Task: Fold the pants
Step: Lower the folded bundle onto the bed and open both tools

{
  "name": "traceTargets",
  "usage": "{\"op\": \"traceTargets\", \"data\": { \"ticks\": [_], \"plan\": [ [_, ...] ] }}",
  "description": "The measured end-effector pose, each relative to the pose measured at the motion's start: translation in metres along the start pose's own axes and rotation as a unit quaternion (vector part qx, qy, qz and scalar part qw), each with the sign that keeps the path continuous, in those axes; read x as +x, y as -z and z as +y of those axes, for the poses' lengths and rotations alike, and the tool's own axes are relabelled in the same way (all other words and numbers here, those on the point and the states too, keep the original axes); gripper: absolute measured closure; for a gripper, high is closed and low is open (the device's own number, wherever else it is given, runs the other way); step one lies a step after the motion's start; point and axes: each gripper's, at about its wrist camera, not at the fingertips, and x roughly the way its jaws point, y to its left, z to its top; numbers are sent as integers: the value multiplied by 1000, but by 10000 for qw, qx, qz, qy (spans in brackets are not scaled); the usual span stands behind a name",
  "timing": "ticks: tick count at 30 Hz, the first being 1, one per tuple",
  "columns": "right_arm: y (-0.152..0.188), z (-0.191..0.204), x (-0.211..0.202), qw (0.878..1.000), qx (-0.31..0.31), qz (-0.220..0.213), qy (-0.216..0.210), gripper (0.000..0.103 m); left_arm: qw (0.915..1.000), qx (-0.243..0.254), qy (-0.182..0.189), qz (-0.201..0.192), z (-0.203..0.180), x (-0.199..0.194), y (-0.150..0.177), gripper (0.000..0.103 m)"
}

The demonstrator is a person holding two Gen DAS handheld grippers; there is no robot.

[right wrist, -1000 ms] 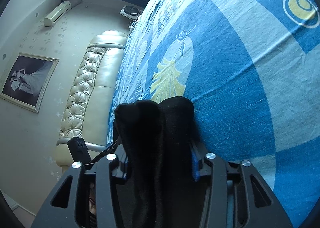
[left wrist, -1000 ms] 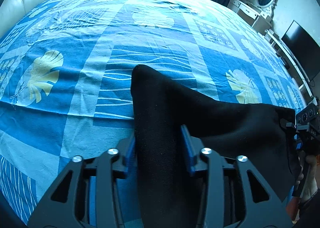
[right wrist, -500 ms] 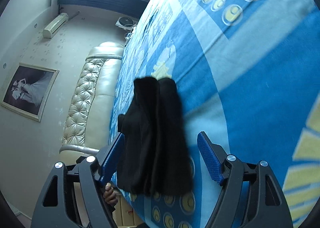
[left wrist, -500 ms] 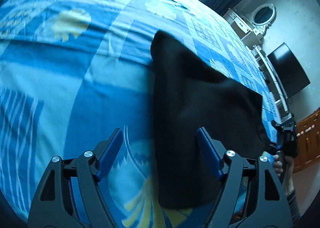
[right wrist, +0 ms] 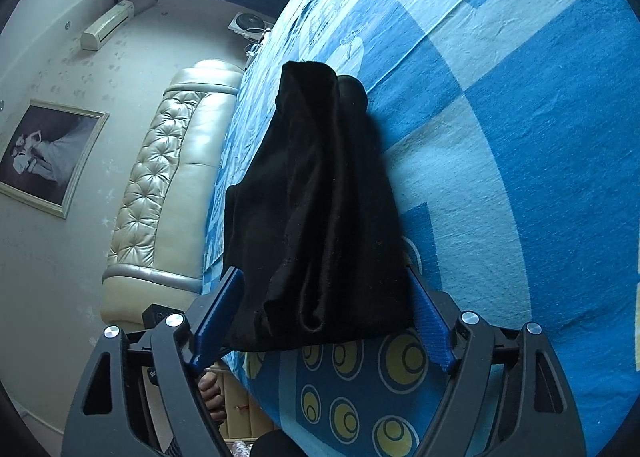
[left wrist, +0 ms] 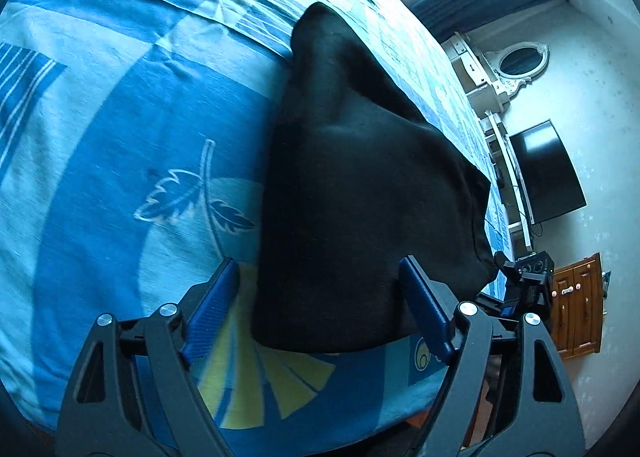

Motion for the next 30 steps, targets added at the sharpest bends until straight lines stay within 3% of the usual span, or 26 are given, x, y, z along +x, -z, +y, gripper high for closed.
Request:
{"op": "traceTargets", "data": {
  "ticks": [1, 2, 3, 7, 10, 21, 30],
  "plan": [
    [1, 0, 1, 9999, -43, 27, 135, 30, 10000, 32, -4, 36, -2, 2, 1, 41],
    [2, -1, 4, 9995, -81, 106, 297, 47, 9999, 81, -124, 72, -4, 5, 2, 42],
    [3, -2, 5, 9994, -70, 125, 316, 52, 9997, 122, -197, 48, -5, 4, 3, 47],
    [5, -3, -1, 9998, 5, 153, 121, 62, 9994, 210, -268, 16, -12, -3, 2, 64],
    [7, 3, -5, 9999, -50, 126, 94, 64, 9992, 213, -328, 5, -16, -8, 2, 69],
    [32, -1, -14, 9993, -52, 358, 2, 65, 9975, 413, -565, 24, -14, -23, 23, 70],
    [35, -19, -9, 9995, 89, 277, -127, 65, 9966, 584, -580, -3, -5, -11, 23, 61]
  ]
}}
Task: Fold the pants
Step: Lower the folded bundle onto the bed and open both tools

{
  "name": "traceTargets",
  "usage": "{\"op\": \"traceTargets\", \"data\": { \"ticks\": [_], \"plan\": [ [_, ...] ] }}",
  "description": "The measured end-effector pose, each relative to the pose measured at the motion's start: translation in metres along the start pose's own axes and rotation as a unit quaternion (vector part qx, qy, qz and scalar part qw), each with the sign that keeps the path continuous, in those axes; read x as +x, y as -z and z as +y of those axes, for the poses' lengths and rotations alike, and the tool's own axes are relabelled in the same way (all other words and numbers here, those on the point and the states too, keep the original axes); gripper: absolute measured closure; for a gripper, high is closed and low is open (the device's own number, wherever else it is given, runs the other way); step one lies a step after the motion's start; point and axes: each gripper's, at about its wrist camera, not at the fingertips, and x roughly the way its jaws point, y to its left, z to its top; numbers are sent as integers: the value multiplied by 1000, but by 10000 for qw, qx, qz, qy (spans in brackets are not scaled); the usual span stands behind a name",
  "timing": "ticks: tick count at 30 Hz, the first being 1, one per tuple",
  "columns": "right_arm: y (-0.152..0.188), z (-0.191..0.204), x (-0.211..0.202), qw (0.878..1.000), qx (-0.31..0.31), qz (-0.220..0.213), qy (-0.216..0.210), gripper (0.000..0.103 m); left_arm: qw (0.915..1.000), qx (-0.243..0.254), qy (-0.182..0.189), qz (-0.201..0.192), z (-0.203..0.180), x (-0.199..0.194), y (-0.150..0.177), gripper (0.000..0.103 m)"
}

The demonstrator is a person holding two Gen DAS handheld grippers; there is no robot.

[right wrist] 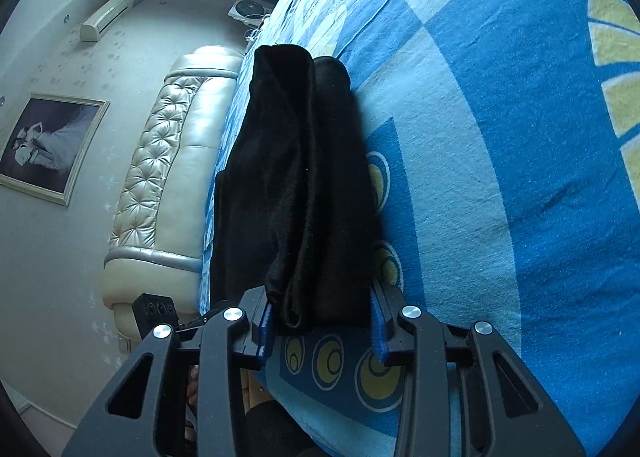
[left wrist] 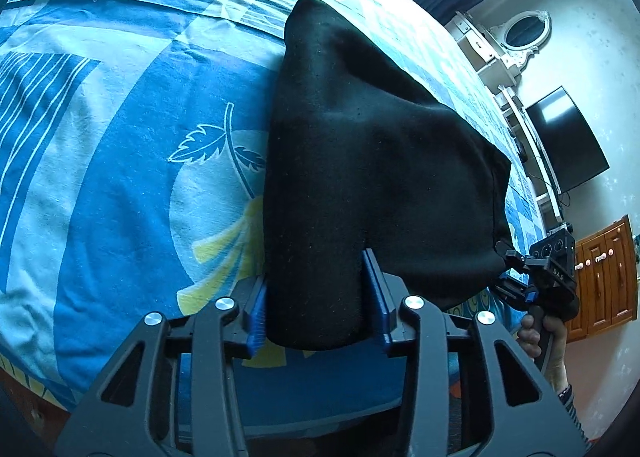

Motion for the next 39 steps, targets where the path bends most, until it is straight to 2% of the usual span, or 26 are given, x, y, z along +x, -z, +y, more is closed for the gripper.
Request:
{"op": "traceTargets", "data": {
  "ticks": [7, 11, 16, 20, 23, 26, 31, 34, 37, 39],
  "plan": [
    [3, 0, -1, 10000, 11, -27, -9, 65, 9999, -53, 95, 4, 4, -1, 3, 58],
    [3, -1, -3, 9999, 34, -67, -67, 64, 9999, -56, 81, -52, 5, -2, 6, 47],
    [6, -4, -10, 9992, 73, -223, -316, 55, 9997, 56, 56, -217, 3, -4, 10, 31],
    [7, -10, -16, 9966, 262, -353, -697, 46, 9994, 251, 86, -240, -3, -5, 14, 19],
    [11, -13, -23, 9938, 380, -478, -926, 41, 9988, 420, -3, -238, -8, -5, 17, 18],
    [13, -12, -27, 9934, 422, -507, -942, 38, 9991, 375, -49, -216, -11, -7, 19, 17],
    [22, -9, -38, 9950, 476, -514, -719, 34, 9992, 248, -228, -214, -14, -15, 26, 17],
    [32, -3, -46, 9969, 398, -477, -476, 32, 9978, 368, -487, -250, -22, -21, 34, 17],
    [43, 3, -53, 9982, 334, -487, -138, 28, 9951, 555, -751, -332, -33, -30, 44, 17],
    [49, 9, -55, 9982, 257, -481, 245, 25, 9920, 665, -965, -475, -42, -38, 51, 17]
  ]
}}
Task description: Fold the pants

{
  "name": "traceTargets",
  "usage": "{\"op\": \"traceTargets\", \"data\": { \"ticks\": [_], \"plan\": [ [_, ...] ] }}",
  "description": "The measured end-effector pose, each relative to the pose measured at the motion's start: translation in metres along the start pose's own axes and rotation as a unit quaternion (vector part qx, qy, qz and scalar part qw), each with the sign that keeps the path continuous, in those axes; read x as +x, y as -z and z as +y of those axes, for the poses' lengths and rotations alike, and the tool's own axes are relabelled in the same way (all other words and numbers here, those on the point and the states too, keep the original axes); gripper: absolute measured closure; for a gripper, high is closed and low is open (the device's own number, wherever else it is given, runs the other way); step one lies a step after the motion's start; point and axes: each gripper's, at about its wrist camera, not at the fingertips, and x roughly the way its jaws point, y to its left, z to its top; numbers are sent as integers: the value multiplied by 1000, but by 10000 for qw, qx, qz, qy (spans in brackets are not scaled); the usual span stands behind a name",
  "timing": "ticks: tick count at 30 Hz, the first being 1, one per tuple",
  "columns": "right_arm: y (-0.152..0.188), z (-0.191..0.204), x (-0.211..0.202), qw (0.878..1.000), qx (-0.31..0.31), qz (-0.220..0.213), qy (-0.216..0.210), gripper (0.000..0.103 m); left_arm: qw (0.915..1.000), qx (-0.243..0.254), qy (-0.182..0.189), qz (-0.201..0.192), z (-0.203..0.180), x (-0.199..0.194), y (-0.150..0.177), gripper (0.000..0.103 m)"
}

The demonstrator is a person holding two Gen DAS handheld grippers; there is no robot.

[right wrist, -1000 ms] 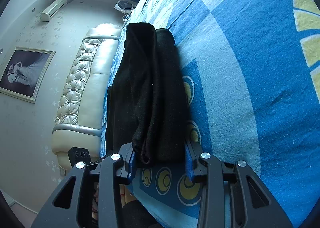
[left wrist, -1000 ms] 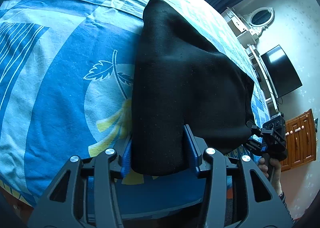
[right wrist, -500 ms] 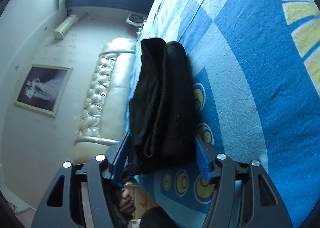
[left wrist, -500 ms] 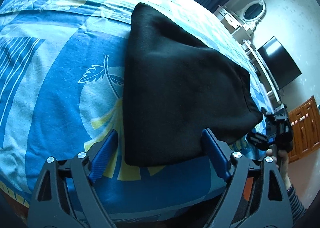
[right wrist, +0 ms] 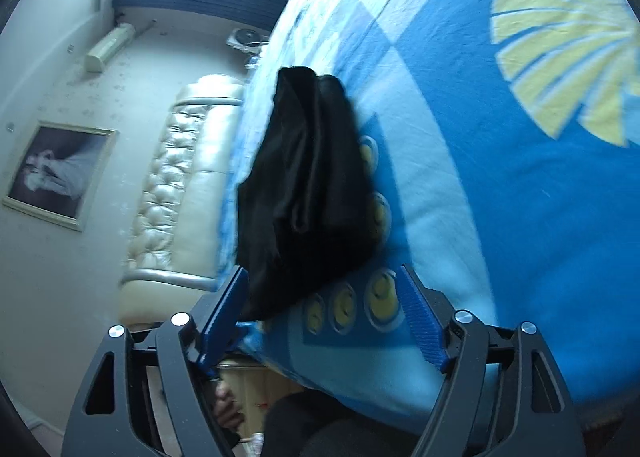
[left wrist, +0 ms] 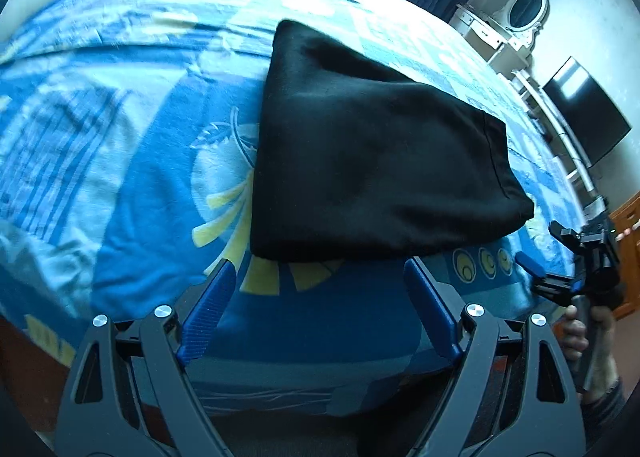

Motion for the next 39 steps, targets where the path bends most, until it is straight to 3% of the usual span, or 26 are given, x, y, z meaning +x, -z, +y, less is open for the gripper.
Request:
{"op": "traceTargets", "data": {
  "ticks": [5, 8, 12, 18, 21, 28, 39],
  "plan": [
    [21, 19, 0, 9938, -623, -8, 922, 23, 9976, 356, -470, -363, -21, -25, 12, 13],
    [30, 33, 2, 9839, -968, -62, 1500, 22, 9949, 499, -686, -545, -28, -37, 20, 12],
    [42, 51, 2, 9636, -1389, -282, 2265, 22, 9910, 638, -917, -741, -36, -48, 26, 12],
    [59, 73, 8, 9278, -2125, -515, 3024, 21, 9895, 549, -1040, -840, -37, -56, 34, 12],
    [69, 84, 10, 9123, -2447, -669, 3216, 20, 9885, 476, -1135, -883, -37, -59, 37, 12],
    [77, 97, 13, 9033, -2661, -894, 3244, 18, 9867, 487, -1202, -979, -41, -60, 39, 12],
    [82, 96, 14, 9092, -2571, -879, 3154, 17, 9846, 653, -1249, -1036, -50, -58, 41, 9]
  ]
}}
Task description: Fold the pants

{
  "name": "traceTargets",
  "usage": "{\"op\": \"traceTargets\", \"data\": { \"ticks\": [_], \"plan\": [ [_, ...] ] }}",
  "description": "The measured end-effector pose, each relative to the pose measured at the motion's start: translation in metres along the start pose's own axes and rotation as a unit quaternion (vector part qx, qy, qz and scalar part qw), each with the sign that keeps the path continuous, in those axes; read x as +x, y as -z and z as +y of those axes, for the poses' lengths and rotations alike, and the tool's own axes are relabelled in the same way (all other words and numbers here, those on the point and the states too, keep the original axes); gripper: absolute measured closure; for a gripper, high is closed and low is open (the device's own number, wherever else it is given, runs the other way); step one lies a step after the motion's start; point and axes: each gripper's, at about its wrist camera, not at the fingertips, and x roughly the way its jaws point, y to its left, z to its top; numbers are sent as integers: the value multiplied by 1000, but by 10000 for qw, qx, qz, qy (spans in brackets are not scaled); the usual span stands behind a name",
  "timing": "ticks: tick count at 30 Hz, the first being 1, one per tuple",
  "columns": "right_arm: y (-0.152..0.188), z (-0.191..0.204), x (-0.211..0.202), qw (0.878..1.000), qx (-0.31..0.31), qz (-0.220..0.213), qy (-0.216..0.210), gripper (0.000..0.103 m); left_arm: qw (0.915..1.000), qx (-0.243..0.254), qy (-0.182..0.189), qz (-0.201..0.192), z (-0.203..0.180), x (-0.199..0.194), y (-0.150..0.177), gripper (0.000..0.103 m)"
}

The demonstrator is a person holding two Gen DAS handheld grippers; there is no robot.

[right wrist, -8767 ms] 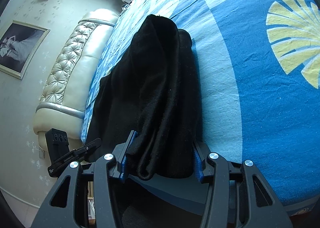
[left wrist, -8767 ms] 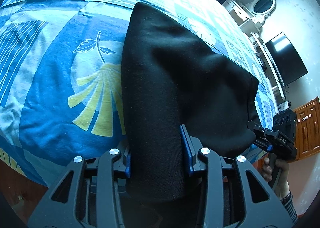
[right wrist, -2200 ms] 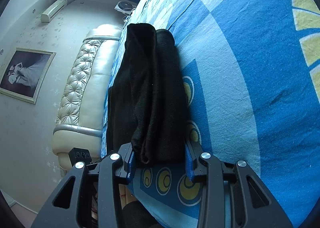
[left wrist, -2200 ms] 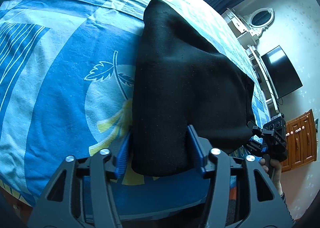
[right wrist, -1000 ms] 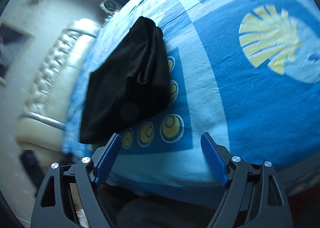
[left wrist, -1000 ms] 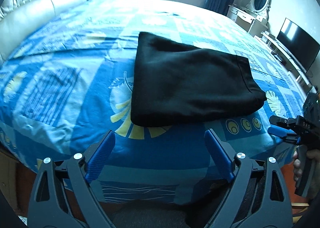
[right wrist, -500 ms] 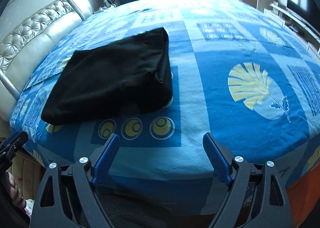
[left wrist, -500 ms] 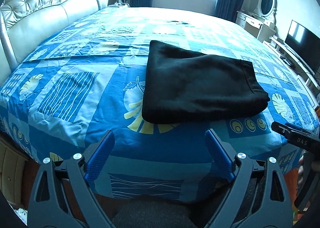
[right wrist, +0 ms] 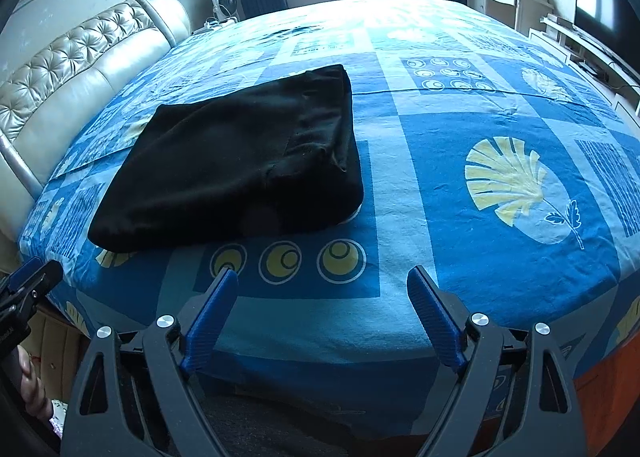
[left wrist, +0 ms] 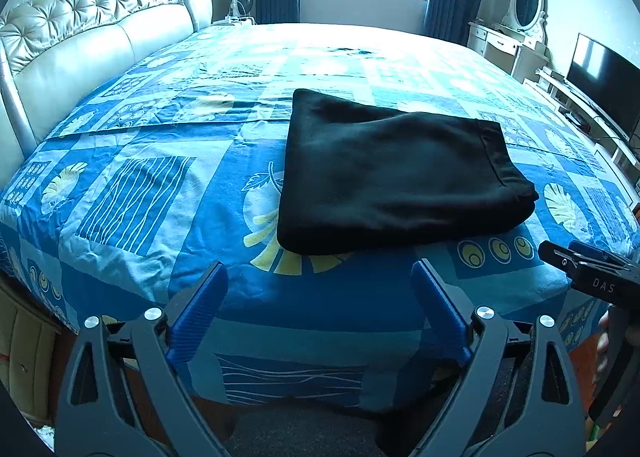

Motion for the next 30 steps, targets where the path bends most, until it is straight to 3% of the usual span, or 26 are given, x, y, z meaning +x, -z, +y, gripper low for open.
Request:
{"op": "traceTargets", "data": {
  "ticks": [30],
  "plan": [
    [5, 3, 6, 9999, -31, 110, 0, 17, 9999, 80, -143, 15, -4, 2, -1, 6]
  ]
}}
